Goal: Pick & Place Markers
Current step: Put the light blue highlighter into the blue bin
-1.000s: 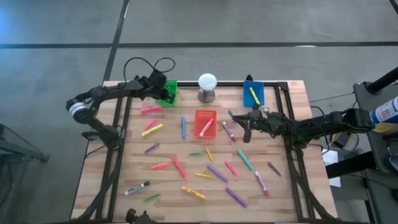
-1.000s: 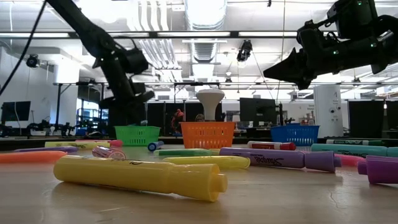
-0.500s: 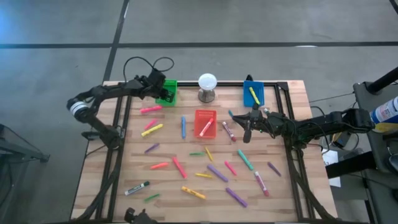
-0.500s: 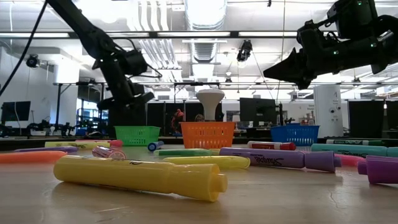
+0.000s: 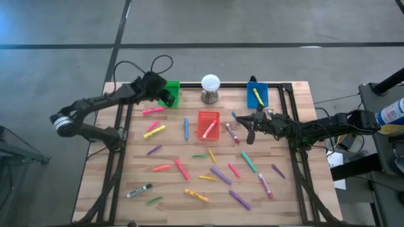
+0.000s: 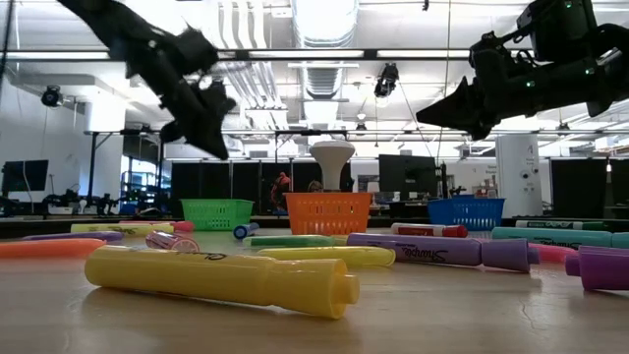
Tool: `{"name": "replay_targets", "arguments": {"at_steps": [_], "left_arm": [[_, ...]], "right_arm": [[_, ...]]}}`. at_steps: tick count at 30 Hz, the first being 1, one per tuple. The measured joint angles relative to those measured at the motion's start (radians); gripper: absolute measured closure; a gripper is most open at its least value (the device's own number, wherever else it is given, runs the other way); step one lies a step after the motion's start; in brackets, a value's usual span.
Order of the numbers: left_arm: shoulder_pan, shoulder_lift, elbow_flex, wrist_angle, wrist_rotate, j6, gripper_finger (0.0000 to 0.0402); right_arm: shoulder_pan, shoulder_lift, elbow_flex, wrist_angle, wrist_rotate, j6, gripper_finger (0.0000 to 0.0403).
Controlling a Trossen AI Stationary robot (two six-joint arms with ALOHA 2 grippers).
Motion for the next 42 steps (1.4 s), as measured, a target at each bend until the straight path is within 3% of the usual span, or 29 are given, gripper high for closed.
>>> {"name": "replay_targets", "arguments": {"at_steps": [4,9,17,25,37,42], "left_arm": [[-0.111,-0.115,-0.128,0.164,0.001,0.004,0.0399],[-0.221,-0.210,-0.338,0.500,0.008,0.005,0.0398],[-0.247,-0.229,-0.601,0.940,0.094,0.021,0.0401],[-0.247,-0.231,-0.721,1.080,0.164,0.066,0.0401],[-0.247,-0.231,-0.786,1.196,0.163,0.065,0.0401],[-0.247,-0.231,-0.787,1.195,0.163,0.064,0.0401]], "right_arm": [[0.000,0.000,0.000,0.000,0.000,-0.001,0.0369],[0.000,0.000,0.000,-0.001,-0.001,0.033,0.0369],[0.001,0.000,0.002,-0.002,0.046,0.072,0.0369],[0.033,0.000,0.030,-0.008,0.061,0.049,0.0380],[0.235,0.000,0.106,-0.239,0.344,0.123,0.0394],[0.296,0.000,0.112,-0.265,0.371,0.196,0.0394]]}}
